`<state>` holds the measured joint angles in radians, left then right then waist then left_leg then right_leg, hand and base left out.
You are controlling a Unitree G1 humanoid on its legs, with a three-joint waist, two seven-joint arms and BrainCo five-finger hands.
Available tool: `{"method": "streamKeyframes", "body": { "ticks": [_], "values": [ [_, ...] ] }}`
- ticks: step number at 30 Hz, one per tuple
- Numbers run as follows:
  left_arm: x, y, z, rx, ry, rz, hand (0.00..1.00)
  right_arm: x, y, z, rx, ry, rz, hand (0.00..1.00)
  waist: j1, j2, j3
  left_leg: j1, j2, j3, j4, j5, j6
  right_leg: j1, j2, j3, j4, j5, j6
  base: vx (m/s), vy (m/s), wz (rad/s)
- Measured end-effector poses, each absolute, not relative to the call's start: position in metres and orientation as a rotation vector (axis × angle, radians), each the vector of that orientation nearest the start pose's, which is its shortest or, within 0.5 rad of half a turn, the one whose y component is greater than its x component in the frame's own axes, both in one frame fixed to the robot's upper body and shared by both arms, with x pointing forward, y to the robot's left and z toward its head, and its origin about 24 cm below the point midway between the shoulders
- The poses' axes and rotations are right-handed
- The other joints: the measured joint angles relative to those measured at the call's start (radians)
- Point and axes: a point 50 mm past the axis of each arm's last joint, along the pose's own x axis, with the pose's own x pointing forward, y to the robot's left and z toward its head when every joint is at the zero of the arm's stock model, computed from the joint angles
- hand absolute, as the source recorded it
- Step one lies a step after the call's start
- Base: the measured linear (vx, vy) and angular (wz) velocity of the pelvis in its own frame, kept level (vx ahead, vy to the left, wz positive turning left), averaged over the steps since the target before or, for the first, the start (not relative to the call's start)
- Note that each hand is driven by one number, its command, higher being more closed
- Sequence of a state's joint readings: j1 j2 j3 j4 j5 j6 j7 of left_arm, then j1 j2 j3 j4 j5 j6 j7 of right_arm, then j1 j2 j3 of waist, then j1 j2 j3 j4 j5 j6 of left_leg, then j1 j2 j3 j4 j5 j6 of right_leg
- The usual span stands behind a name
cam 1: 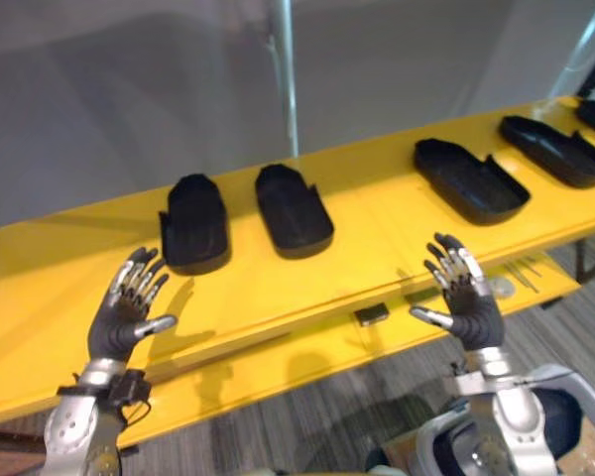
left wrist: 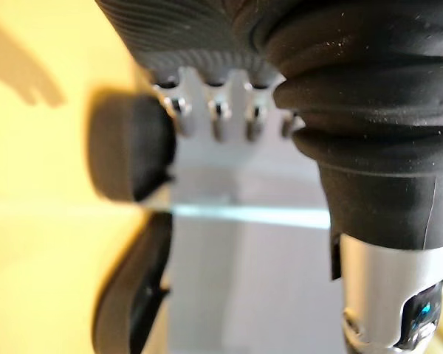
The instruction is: Walk over and take plastic housings, then place them on the shelf
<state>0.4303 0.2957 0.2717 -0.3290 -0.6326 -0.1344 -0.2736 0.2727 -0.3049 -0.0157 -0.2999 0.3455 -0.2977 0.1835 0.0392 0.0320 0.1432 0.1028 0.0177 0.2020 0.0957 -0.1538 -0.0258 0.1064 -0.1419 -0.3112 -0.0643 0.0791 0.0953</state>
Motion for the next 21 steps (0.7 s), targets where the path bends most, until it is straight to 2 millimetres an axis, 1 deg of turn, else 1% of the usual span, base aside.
{"method": "streamKeyframes", "body": {
  "ticks": [3, 5, 7, 8, 9, 12, 15, 19, 21],
  "values": [
    [0.148, 0.259, 0.069, -0.265, -0.159, 0.054, 0.00, 0.196, -0.197, 0.087, -0.001, -0.302, 0.219, 0.00, 0.012, -0.018, -0.005, -0.001, 0.000, -0.008, 0.000, 0.002, -0.001, 0.009, -0.002, -0.018, 0.000, -0.002, -0.002, -0.02, -0.009, 0.15],
    [0.142, 0.263, 0.067, -0.305, -0.172, 0.098, 0.00, 0.197, -0.198, 0.080, -0.001, -0.267, 0.236, 0.00, 0.014, -0.028, -0.007, 0.001, -0.002, -0.032, 0.000, 0.003, -0.002, 0.024, -0.008, -0.035, 0.000, -0.006, -0.007, -0.02, 0.010, 0.23],
    [0.141, 0.265, 0.069, -0.332, -0.212, 0.120, 0.00, 0.200, -0.199, 0.067, -0.004, -0.199, 0.240, 0.00, 0.020, -0.045, -0.017, 0.001, -0.005, -0.047, -0.001, 0.005, -0.001, 0.033, -0.009, -0.047, 0.000, -0.009, -0.012, -0.02, 0.001, 0.21],
    [0.140, 0.265, 0.070, -0.334, -0.220, 0.128, 0.00, 0.201, -0.200, 0.064, -0.006, -0.180, 0.238, 0.00, 0.023, -0.048, -0.019, 0.001, -0.005, -0.049, -0.001, 0.005, -0.001, 0.034, -0.010, -0.049, 0.001, -0.010, -0.012, -0.03, 0.007, 0.09],
    [0.139, 0.266, 0.071, -0.337, -0.236, 0.147, 0.00, 0.205, -0.200, 0.058, -0.013, -0.145, 0.237, 0.00, 0.029, -0.051, -0.021, 0.001, -0.007, -0.051, -0.002, 0.006, -0.001, 0.034, -0.012, -0.050, 0.002, -0.011, -0.013, -0.03, 0.013, 0.06],
    [0.135, 0.271, 0.072, -0.354, -0.286, 0.218, 0.00, 0.213, -0.195, 0.044, -0.059, -0.068, 0.236, 0.00, 0.031, -0.054, -0.023, 0.002, -0.017, -0.061, -0.024, 0.022, 0.001, 0.034, -0.014, -0.068, 0.002, -0.011, -0.014, -0.03, 0.004, 0.14],
    [0.136, 0.270, 0.074, -0.375, -0.329, 0.265, 0.00, 0.223, -0.190, 0.029, -0.084, 0.001, 0.222, 0.00, 0.035, -0.054, -0.023, 0.002, -0.022, -0.082, -0.044, 0.037, 0.001, 0.034, -0.017, -0.081, 0.002, -0.011, -0.014, -0.01, 0.007, 0.17],
    [0.138, 0.267, 0.075, -0.395, -0.354, 0.285, 0.00, 0.234, -0.187, 0.021, -0.103, 0.023, 0.187, 0.00, 0.044, -0.054, -0.022, 0.001, -0.026, -0.098, -0.061, 0.055, 0.001, 0.034, -0.018, -0.101, 0.001, -0.011, -0.014, 0.00, 0.006, 0.16],
    [0.139, 0.265, 0.076, -0.389, -0.359, 0.282, 0.00, 0.241, -0.183, 0.020, -0.119, 0.014, 0.157, 0.00, 0.053, -0.054, -0.022, 0.001, -0.026, -0.107, -0.062, 0.056, 0.000, 0.035, -0.018, -0.105, 0.001, -0.011, -0.014, 0.00, 0.010, 0.07]
  ]
}}
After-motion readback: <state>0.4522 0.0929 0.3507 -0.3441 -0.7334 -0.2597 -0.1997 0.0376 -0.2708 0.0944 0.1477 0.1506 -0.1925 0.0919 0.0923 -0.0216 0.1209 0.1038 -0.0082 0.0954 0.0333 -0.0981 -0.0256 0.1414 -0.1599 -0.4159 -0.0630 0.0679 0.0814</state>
